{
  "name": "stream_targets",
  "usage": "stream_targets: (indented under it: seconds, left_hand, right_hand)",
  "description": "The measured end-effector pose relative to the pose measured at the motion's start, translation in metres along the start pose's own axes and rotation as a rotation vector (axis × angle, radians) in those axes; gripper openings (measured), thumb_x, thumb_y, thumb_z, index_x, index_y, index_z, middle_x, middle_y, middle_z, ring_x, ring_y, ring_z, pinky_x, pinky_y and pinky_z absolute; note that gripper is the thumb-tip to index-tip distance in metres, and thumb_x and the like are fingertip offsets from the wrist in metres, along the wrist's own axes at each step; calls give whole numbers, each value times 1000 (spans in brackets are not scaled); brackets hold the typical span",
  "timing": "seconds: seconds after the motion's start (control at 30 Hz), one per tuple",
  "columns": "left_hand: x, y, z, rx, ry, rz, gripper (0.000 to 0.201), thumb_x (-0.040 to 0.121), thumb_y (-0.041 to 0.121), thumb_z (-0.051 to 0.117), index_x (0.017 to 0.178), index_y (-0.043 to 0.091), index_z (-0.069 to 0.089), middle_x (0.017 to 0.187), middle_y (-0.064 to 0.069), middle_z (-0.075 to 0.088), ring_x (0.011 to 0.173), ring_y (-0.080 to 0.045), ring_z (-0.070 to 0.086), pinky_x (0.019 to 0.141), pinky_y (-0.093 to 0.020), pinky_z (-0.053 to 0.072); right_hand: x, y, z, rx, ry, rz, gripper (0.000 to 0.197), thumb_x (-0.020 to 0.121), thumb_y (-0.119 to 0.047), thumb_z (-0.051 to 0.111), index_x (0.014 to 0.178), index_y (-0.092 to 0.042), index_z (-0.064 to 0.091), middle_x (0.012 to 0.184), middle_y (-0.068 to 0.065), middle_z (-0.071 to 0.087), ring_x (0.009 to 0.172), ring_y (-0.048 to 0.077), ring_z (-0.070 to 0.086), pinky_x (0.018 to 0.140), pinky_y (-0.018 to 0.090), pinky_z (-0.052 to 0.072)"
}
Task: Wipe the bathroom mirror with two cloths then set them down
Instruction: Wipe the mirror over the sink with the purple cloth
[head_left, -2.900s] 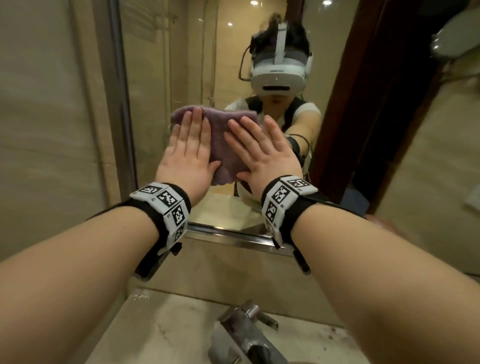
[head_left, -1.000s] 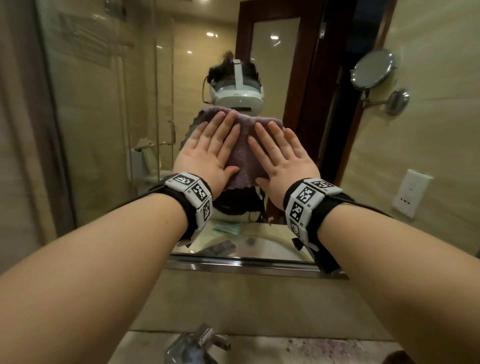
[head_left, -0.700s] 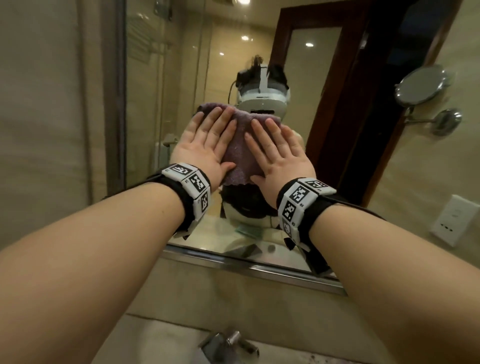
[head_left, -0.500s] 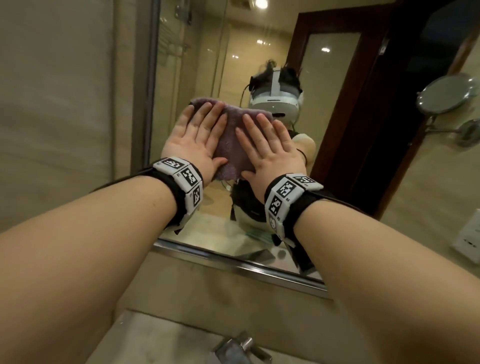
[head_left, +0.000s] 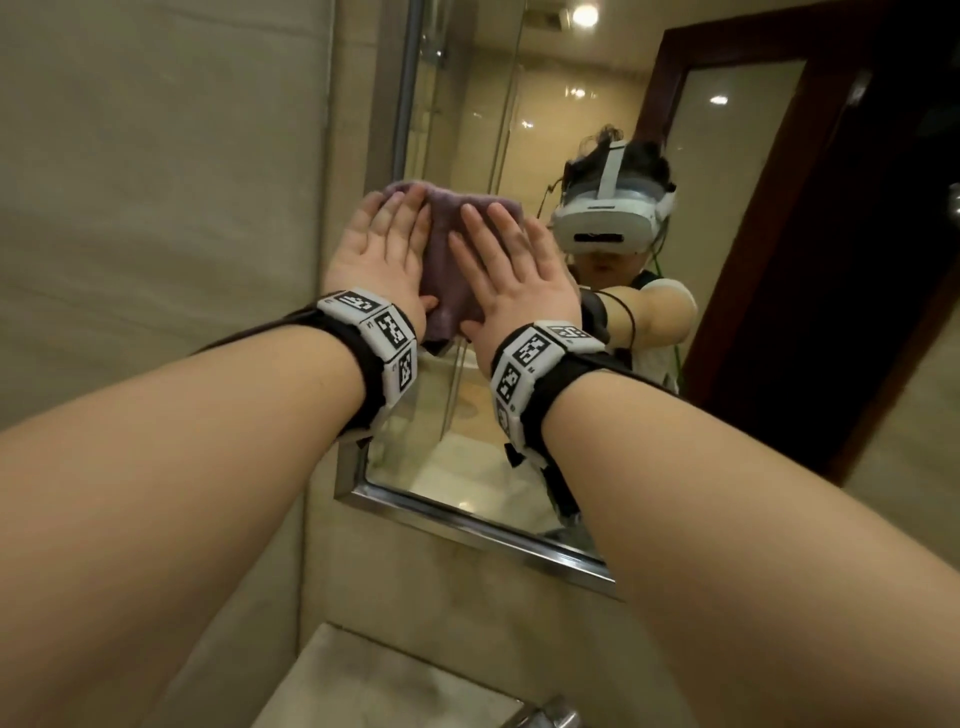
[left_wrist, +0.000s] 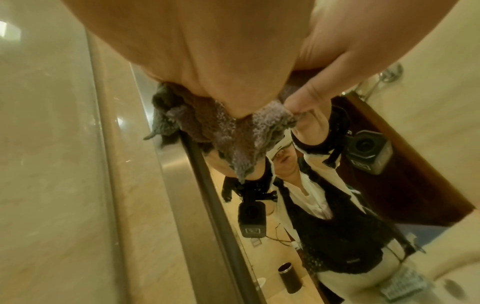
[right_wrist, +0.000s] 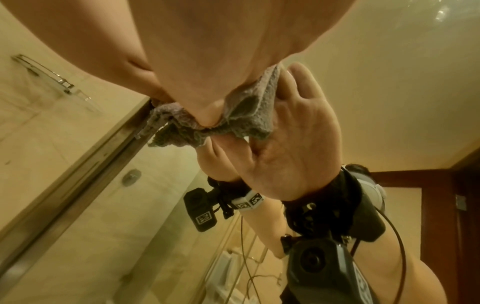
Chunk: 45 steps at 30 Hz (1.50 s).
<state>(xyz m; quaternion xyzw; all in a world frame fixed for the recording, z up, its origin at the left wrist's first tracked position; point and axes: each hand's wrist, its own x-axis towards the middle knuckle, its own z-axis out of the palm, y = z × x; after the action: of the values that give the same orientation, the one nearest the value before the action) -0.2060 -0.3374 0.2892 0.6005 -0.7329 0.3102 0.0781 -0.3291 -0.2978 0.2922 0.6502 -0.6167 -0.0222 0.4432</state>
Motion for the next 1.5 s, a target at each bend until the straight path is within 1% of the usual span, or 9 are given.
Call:
stream_targets:
  seconds: [0.2,0.5,0.73,0.87,1.03,1.17,1.37,1.43,1.5]
  left_hand:
    - [0,-2,1,-7,14,1,77,97,51,11,138,-2,-28,149,-17,-30,139,-26,-26,109,-46,-20]
    - [-3,13,-13,-54,79,42,79,96,53,13,140,0,-27,150,-15,-28,141,-24,-22,112,-38,-17]
    - [-5,56,-53,-152,156,156,78,97,51,16,138,4,-29,150,-12,-31,140,-23,-24,112,-36,-16]
    - [-10,87,-76,-199,191,212,77,97,51,16,128,4,-36,149,-12,-32,140,-23,-25,112,-36,-16]
    - [-16,128,-109,-218,246,281,76,97,50,15,126,3,-37,147,-14,-34,139,-25,-27,111,-37,-18]
    - [-18,162,-135,-256,272,331,78,97,51,16,129,4,-36,147,-13,-35,139,-25,-27,109,-36,-20]
    - [-25,208,-168,-351,257,347,83,96,53,22,137,5,-33,147,-13,-36,138,-25,-28,109,-35,-19]
    - [-26,218,-176,-358,269,350,84,96,53,22,136,5,-33,147,-14,-36,138,-26,-29,110,-36,-18]
    - [-26,224,-183,-356,285,353,83,96,53,21,136,4,-34,147,-14,-36,138,-26,-28,110,-36,-18]
  right_hand:
    - [-2,7,3,-7,21,-19,81,93,-56,34,148,-21,-13,155,1,-21,142,21,-20,102,39,-25]
    - [-16,39,0,-43,18,-37,81,92,-56,34,148,-22,-14,155,0,-21,142,20,-20,102,40,-25]
    - [-57,95,2,-79,-23,33,81,92,-56,32,147,-23,-16,154,0,-23,141,20,-22,103,41,-25]
    - [-85,127,4,-115,-53,76,81,92,-57,31,146,-23,-19,154,-1,-25,141,20,-23,103,41,-25]
    - [-120,170,6,-102,-110,130,79,93,-57,29,145,-24,-21,153,-2,-27,140,19,-26,107,40,-23]
    - [-151,203,5,-103,-157,177,77,94,-55,27,144,-24,-23,152,-1,-30,139,19,-27,107,39,-23]
    - [-183,244,0,-125,-180,205,77,96,-49,29,143,-21,-25,148,0,-33,139,20,-27,103,35,-26]
    - [-190,252,-1,-89,-177,207,76,97,-44,31,145,-18,-22,151,3,-29,140,20,-25,104,34,-24]
    - [-195,256,-3,-32,-166,205,70,99,-39,28,146,-15,-17,154,7,-24,141,20,-23,107,32,-20]
